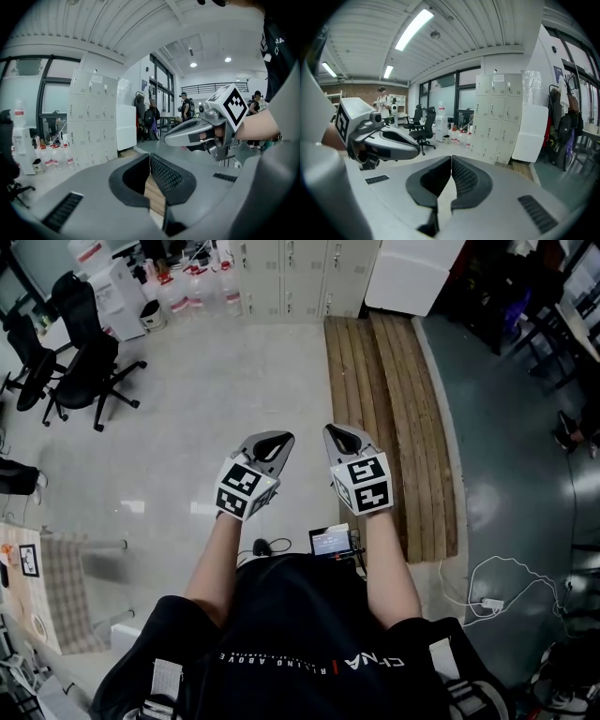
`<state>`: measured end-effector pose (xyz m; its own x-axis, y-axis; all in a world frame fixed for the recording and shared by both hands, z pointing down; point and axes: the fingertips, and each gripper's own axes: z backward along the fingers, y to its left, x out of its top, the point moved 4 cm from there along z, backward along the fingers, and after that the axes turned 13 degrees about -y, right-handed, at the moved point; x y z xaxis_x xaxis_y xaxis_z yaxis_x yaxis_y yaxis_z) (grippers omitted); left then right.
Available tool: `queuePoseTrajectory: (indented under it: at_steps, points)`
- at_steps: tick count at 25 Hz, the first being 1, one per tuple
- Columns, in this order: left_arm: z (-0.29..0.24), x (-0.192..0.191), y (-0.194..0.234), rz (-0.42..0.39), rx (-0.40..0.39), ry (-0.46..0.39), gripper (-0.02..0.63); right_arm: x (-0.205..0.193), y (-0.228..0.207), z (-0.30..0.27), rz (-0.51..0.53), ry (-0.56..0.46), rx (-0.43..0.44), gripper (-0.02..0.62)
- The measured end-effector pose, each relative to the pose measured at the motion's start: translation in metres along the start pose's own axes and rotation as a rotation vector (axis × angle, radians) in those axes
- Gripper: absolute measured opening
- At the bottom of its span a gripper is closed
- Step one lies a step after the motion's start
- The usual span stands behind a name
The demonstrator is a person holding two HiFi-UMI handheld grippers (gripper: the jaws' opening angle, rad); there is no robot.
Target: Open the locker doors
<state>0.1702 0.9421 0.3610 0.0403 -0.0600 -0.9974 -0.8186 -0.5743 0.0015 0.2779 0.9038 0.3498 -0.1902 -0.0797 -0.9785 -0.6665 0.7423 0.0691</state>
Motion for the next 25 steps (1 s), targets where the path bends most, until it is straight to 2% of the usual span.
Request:
queuePoseTrajectory:
  at_steps: [12,17,25]
  points:
    - [-0.042,-0.001,-0.04,-0.025,0.054,0.031,0.02,-0.022,-0.051,0.037,-0.024,-0.007,0.026,0.029]
    - [-0.053,-0.002,-0.057,-0.036,0.099,0.046,0.021,-0.024,-0.074,0.046,-0.034,-0.054,0.039,0.029]
    - [-0.068,-0.008,-0.035,-0.014,0.135,0.048,0.02,-0.033,-0.087,0.024,-0.04,-0.026,0.059,0.029]
